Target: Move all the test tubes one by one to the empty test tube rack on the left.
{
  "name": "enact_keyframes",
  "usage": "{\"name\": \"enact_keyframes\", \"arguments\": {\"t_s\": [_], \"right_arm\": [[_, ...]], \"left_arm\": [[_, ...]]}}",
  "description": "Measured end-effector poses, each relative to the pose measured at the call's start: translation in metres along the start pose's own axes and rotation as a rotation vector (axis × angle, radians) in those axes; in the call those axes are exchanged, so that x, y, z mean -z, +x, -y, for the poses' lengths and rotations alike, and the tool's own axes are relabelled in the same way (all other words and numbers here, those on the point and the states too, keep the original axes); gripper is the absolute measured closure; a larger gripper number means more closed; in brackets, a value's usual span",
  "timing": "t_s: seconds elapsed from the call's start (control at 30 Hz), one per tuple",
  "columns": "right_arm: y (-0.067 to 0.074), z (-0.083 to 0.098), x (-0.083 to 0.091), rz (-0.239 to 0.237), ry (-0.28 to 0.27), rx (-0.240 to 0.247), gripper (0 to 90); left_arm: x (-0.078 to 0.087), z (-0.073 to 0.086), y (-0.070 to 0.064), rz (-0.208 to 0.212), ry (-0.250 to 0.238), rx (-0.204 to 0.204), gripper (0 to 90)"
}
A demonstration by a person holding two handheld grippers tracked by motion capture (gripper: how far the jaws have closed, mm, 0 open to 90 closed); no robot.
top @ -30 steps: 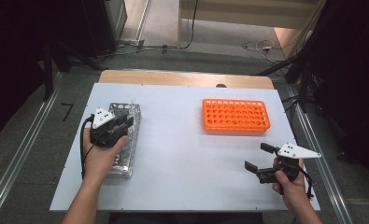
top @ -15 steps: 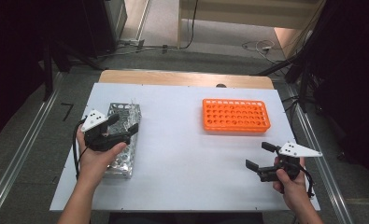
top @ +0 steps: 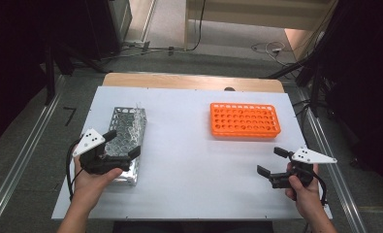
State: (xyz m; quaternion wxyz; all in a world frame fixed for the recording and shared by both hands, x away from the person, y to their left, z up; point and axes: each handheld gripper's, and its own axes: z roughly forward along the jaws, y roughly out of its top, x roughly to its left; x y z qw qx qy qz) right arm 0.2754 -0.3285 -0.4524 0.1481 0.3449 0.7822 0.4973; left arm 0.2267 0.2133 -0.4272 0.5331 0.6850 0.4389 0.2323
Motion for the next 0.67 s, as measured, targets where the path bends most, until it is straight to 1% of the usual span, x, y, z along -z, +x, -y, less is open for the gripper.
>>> {"name": "enact_keyframes", "arguments": {"t_s": [0.07,0.13,0.3,0.4,0.47,0.53,0.63,0.67], "right_arm": [[-0.001,0.001,0.0,0.002,-0.001,0.0,0.0],[-0.002,0.001,0.0,0.003,-0.002,-0.001,0.0],[-0.005,0.003,0.001,0.01,-0.008,-0.001,0.0],[-0.007,0.005,0.001,0.013,-0.01,0.001,0.0],[-0.008,0.006,0.002,0.017,-0.011,0.006,0.0],[-0.009,0.008,0.002,0.026,-0.006,0.012,0.0],[-0.011,0.009,0.001,0.026,0.0,0.005,0.0],[-0.011,0.009,0.0,0.025,0.0,0.006,0.0]], "left_arm": [[0.005,0.005,0.0,0.025,-0.007,-0.004,0.0],[0.011,0.01,0.0,0.037,-0.009,-0.008,0.0],[0.023,0.019,0.005,0.026,-0.016,-0.007,0.0],[0.03,0.025,0.008,0.024,-0.031,-0.001,0.0],[0.034,0.028,0.01,0.034,-0.047,0.004,0.0],[0.036,0.03,0.011,0.033,-0.048,0.004,0.0],[0.035,0.03,0.012,0.025,-0.043,0.011,0.0],[0.034,0.03,0.013,0.031,-0.048,0.014,0.0]]}}
